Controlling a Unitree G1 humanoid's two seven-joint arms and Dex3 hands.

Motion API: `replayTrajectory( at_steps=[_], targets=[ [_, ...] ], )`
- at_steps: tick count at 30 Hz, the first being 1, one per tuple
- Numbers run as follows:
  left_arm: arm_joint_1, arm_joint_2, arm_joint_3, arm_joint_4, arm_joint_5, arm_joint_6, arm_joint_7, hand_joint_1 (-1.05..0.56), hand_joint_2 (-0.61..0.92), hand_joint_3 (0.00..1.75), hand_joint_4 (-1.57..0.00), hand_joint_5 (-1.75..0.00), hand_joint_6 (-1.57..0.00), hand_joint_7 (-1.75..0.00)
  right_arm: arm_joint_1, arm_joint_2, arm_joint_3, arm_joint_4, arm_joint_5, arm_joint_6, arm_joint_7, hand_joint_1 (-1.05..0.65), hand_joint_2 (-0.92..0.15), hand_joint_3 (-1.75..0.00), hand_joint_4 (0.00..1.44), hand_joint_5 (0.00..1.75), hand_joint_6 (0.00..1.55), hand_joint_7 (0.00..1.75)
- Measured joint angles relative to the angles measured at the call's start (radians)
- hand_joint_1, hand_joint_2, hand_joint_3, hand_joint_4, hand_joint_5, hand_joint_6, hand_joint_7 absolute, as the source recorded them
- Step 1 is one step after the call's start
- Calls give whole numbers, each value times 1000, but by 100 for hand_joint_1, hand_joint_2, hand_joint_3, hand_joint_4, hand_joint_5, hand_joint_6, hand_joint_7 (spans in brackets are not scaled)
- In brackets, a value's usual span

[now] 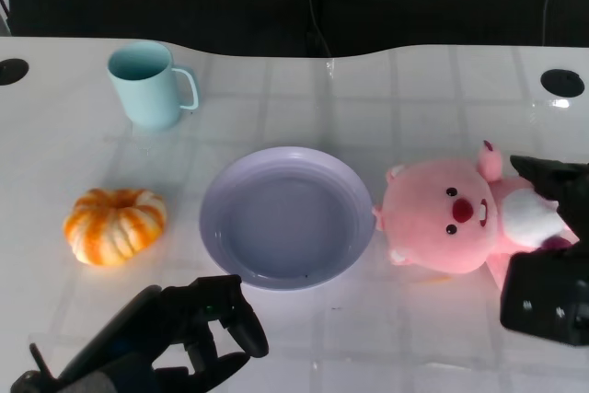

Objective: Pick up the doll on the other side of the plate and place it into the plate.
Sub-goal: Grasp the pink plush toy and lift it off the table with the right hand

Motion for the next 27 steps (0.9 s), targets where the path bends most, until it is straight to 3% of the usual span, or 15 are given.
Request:
replayTrajectory(
  at_steps=[12, 20, 27],
  targets=[
    [18, -1, 1, -16, 10, 0, 0, -14, 89, 52, -56, -159, -58, -128, -173, 4, 136, 360, -29, -14, -79, -71, -92, -3, 14, 16, 23, 2],
    [28, -1, 0, -41, 15, 19, 0, -13, 89, 52, -57, -167, -59, -130, -262, 37, 175, 529, 13, -32, -118, -68, -92, -5, 17, 16, 26, 2],
    [32, -3, -4, -51, 24, 32, 0, -15, 89, 53, -57, -163, -59, -129, -356, 78, 201, 693, 62, -58, -133, -64, -92, -7, 25, 16, 33, 4]
  ],
)
